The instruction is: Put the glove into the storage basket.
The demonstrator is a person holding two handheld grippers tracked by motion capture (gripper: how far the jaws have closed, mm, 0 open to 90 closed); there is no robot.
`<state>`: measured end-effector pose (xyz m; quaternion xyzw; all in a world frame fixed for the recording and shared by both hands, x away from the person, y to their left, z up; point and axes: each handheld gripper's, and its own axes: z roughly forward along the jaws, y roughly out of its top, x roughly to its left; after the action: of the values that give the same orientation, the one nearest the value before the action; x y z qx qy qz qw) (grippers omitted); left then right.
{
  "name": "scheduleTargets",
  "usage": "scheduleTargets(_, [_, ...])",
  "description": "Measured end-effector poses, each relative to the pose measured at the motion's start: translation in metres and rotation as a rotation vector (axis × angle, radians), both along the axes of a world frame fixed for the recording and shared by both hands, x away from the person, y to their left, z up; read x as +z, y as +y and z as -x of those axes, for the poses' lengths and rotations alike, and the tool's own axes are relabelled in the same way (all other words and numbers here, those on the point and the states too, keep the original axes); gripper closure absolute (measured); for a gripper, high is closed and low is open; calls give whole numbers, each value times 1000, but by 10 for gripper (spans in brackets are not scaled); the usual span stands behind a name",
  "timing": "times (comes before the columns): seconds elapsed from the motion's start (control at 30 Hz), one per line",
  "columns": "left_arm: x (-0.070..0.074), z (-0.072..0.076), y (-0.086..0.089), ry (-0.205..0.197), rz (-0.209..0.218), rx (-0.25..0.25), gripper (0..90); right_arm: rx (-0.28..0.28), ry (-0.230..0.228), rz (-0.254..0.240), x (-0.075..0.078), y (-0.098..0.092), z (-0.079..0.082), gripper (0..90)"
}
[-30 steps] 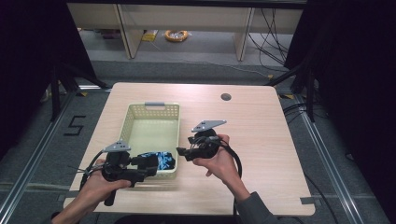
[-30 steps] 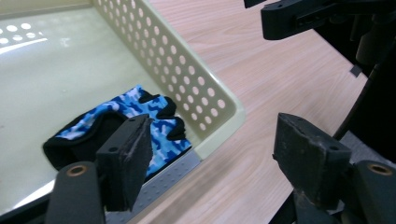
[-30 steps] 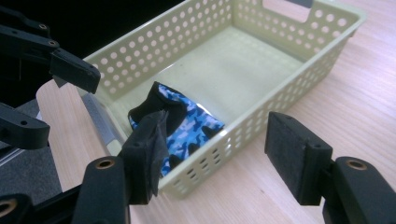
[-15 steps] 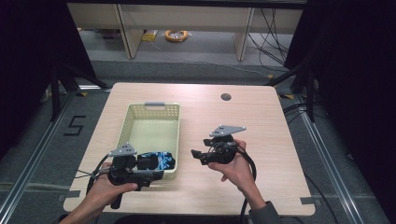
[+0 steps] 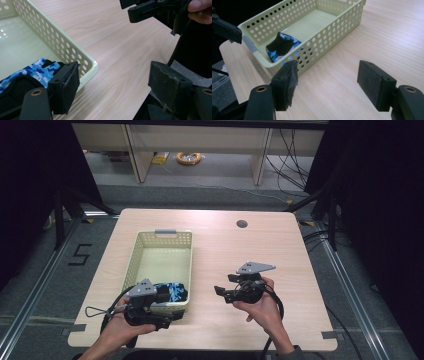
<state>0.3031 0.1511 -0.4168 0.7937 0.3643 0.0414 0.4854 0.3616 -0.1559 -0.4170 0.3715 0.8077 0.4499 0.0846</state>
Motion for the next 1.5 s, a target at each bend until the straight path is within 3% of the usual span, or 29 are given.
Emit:
scheduleTargets(0.03, [-1, 1, -1, -1, 0, 10, 243, 9, -19, -7, -2, -2, -1, 333])
scheduleTargets(0.1, [-3, 2, -1, -4, 0, 1, 244, -9, -13, -1, -1, -4, 2, 323])
scheduleTargets(0.13, [-3, 3, -2, -6, -2, 3, 245, -14, 13, -17, -1, -3, 4, 322])
scheduleTargets(0.17, [-5, 3, -2, -4, 7, -2, 245, 1, -19, -8, -2, -5, 3, 321])
scheduleTargets(0.27, [-8, 4, -2, -2, -9, -3, 247, -9, 9, -21, -3, -6, 7, 313])
scheduleTargets(0.37, [-9, 7, -3, -5, -11, -2, 248, -1, -19, -20, -6, -9, 8, 308])
scheduleTargets(0.4, [-9, 8, -3, -12, -14, -7, 250, -10, 14, -30, -5, -10, 10, 306])
scheduleTargets(0.53, [-12, 12, -3, 1, 2, -4, 252, -4, 33, -67, -7, -12, 15, 303])
scheduleTargets(0.57, [-13, 13, -3, 1, 0, -3, 252, 0, 12, -59, -9, -13, 15, 302])
scheduleTargets(0.6, [-14, 14, -3, 3, -2, -12, 253, -7, 34, -63, -9, -13, 17, 301])
scheduleTargets(0.73, [-18, 18, -3, -4, -12, -21, 254, -3, 31, -65, -13, -15, 18, 298])
scheduleTargets(0.77, [-20, 19, -3, 7, -5, -19, 255, 7, 4, -52, -15, -17, 17, 298])
scheduleTargets(0.9, [-24, 21, -5, 16, -1, -28, 255, -9, 43, -64, -18, -18, 21, 295])
scheduleTargets(1.0, [-28, 23, -6, 23, -6, -36, 255, -10, 32, -52, -22, -19, 22, 293])
scheduleTargets(1.1, [-31, 26, -8, 37, 5, -34, 255, -13, 52, -63, -25, -20, 26, 290])
scheduleTargets(1.13, [-32, 27, -9, 30, 1, -32, 255, 5, 34, -65, -27, -22, 25, 290])
scheduleTargets(1.17, [-33, 28, -9, 22, -4, -37, 256, -19, 52, -67, -26, -22, 28, 290])
scheduleTargets(1.23, [-35, 28, -8, 29, -12, -54, 256, -11, 27, -69, -29, -24, 28, 289])
scheduleTargets(1.33, [-40, 29, -9, 23, -16, -45, 256, -22, 46, -75, -32, -25, 31, 288])
scheduleTargets(1.4, [-44, 30, -10, 13, -33, -57, 256, -18, 44, -67, -34, -26, 32, 288])
scheduleTargets(1.43, [-46, 32, -10, 17, -58, -54, 256, -7, 22, -59, -35, -27, 31, 288])
scheduleTargets(1.47, [-47, 34, -10, 25, -49, -53, 256, -16, 55, -75, -36, -25, 33, 287])
scheduleTargets(1.5, [-48, 34, -10, 5, -65, -70, 256, -13, 51, -61, -36, -26, 33, 287])
